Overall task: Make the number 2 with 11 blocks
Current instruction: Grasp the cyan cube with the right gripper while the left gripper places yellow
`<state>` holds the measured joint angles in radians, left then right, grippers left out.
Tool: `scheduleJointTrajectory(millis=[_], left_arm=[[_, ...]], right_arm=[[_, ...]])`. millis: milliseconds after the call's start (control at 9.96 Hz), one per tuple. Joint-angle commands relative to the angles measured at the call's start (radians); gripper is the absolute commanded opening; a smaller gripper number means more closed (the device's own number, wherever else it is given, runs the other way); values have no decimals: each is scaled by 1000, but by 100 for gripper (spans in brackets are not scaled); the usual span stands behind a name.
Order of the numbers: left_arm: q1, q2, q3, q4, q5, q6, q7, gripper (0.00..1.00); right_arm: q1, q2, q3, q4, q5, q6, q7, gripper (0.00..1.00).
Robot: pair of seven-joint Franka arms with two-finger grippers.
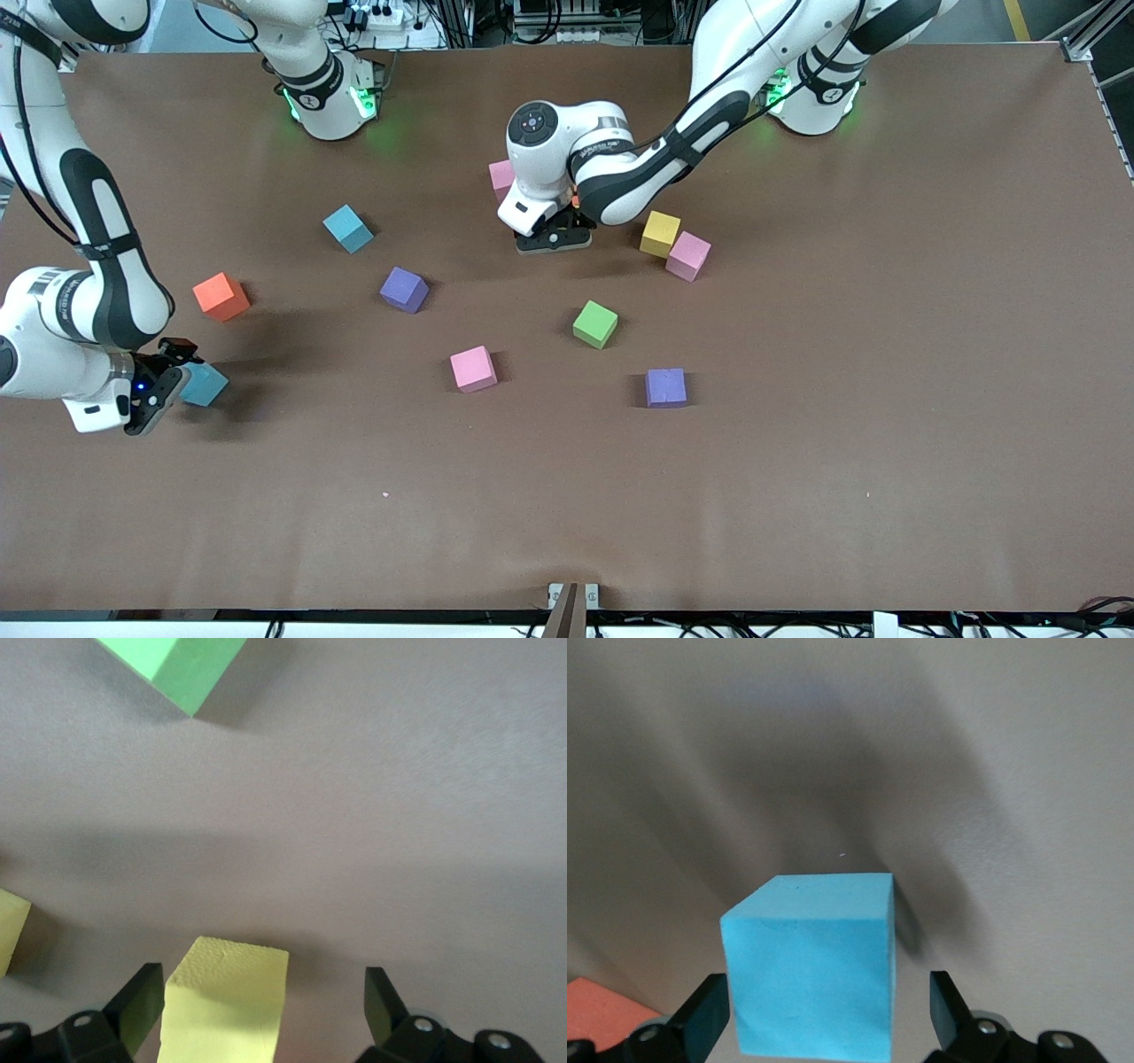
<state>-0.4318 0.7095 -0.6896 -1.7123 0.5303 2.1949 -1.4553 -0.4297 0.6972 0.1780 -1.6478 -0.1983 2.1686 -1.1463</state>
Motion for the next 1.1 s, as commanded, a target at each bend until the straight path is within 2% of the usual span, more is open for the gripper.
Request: scheduleJointTrajectory(millis=[0, 201, 301, 402, 502, 603, 703, 803, 1004], left_arm=[[45, -83, -1, -10, -45, -21, -5, 100], [111, -102, 1, 2, -52, -21, -10, 100], [148, -114, 1, -1, -50, -23, -7, 100], [187, -125, 1, -1, -49, -46, 6, 100], [215, -128, -1, -6, -49, -67, 15, 100], [244, -131, -2, -32, -50, -98, 19, 100], [296, -146, -14, -80, -50, -100, 36, 100], [370, -157, -54, -133, -50, -100, 59, 100], [532, -166, -151, -206, -53, -103, -24, 100]], right_arm=[[-17, -4, 14, -12, 40, 8, -29, 100], [-17, 7, 14, -10, 43, 19, -36, 100], [-15, 11, 14, -12, 45, 32, -36, 96], [-11, 11, 14, -10, 45, 33, -38, 77], [-6, 11, 14, -10, 43, 33, -35, 44], [-1, 8, 14, -10, 43, 31, -33, 39], [8, -4, 15, -10, 45, 17, -27, 39], [6, -10, 20, -10, 48, -5, -27, 39], [6, -60, 50, -10, 85, -87, 5, 39]])
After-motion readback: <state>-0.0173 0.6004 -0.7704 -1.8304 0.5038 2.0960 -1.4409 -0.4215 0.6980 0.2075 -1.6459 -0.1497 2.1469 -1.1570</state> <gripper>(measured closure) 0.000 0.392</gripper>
